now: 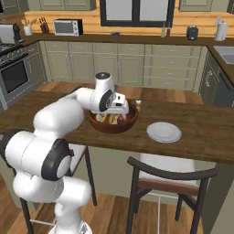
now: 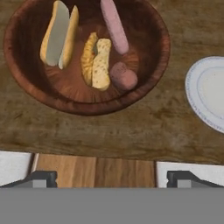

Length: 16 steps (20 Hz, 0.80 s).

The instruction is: Place one bun and one sausage from the bowl on each plate.

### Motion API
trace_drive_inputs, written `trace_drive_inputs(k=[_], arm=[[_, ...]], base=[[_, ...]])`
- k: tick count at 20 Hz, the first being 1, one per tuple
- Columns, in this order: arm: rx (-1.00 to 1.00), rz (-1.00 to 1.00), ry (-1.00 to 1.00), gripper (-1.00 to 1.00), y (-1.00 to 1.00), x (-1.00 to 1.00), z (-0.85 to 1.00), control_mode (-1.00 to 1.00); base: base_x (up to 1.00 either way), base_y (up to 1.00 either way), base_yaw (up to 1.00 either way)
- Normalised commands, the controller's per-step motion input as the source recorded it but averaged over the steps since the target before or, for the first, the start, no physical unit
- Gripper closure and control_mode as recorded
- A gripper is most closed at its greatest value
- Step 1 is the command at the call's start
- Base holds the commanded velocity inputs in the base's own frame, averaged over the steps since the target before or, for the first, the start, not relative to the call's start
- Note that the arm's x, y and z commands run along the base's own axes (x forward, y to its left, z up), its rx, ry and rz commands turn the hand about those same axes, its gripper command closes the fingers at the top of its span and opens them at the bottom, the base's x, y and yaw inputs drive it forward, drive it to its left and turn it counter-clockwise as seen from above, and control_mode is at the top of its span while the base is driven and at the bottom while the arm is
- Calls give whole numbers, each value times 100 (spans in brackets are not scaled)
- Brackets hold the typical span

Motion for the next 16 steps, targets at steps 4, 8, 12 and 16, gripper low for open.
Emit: trace_drive_inputs(k=[4,8,12,16], arm=[[0,0,0,-100,-6,58,-36,-100],[0,0,0,-100,-8,49,-28,-100],[0,0,0,-100,-6,38,-36,-100],[0,0,0,-100,0,51,-35,-100]], base=[[0,0,0],[0,0,0],[0,0,0],[0,0,0]])
